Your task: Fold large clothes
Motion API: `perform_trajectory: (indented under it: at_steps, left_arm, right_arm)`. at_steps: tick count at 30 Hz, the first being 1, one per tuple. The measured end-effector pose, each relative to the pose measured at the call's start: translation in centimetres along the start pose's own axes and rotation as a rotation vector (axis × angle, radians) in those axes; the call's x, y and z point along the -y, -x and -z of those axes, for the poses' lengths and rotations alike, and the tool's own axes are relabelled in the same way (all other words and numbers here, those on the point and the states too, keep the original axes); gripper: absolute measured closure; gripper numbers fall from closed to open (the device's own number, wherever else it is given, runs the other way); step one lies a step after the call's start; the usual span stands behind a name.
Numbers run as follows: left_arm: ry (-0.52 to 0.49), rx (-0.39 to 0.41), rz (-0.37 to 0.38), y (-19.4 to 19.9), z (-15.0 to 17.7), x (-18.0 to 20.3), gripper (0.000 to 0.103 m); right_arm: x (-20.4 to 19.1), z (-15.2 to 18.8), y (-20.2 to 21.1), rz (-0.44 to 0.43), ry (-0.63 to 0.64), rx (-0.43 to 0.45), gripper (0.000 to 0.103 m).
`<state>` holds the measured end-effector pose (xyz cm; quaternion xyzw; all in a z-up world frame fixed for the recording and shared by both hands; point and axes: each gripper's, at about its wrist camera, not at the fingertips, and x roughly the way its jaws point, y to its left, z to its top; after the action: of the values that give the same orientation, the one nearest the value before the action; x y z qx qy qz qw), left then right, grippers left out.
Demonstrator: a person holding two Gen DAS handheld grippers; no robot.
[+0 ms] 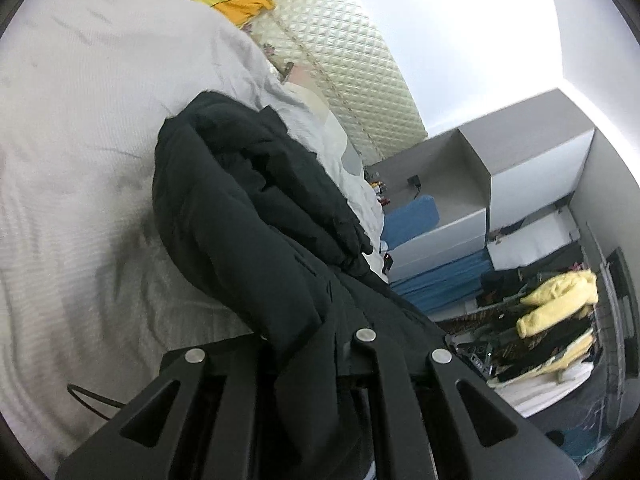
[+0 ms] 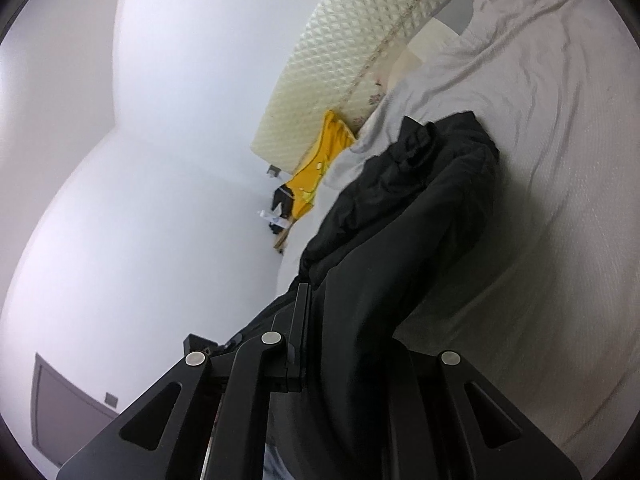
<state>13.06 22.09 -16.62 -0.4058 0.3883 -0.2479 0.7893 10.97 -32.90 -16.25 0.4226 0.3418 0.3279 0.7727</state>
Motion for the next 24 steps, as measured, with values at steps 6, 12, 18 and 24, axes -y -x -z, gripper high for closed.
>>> perform_trajectory:
  at_steps: [6, 12, 18, 24]
  left_arm:
    - [-0.045, -0.012, -0.028, 4.0, 1.7, 2.3, 0.097]
    - [-0.043, -0.029, -0.045, 7.3, 4.1, 3.3, 0.097]
    - [-0.030, -0.043, -0.057, 8.6, 5.1, 3.6, 0.097]
    - [-0.035, -0.058, -0.078, 7.6, 3.1, 3.2, 0.096]
  right_arm:
    - [-2.9, 3.8, 3.9, -0.048, 0.041, -0.004, 0.094]
    - [-5.0, 7.7, 7.6, -0.057, 0.058, -0.016, 0.094]
    - [-5.5, 9.8, 9.2, -0.039, 0.023, -0.015, 0.093]
    - [-4.4, 7.5, 7.7, -0.038, -0.001, -0.005, 0.093]
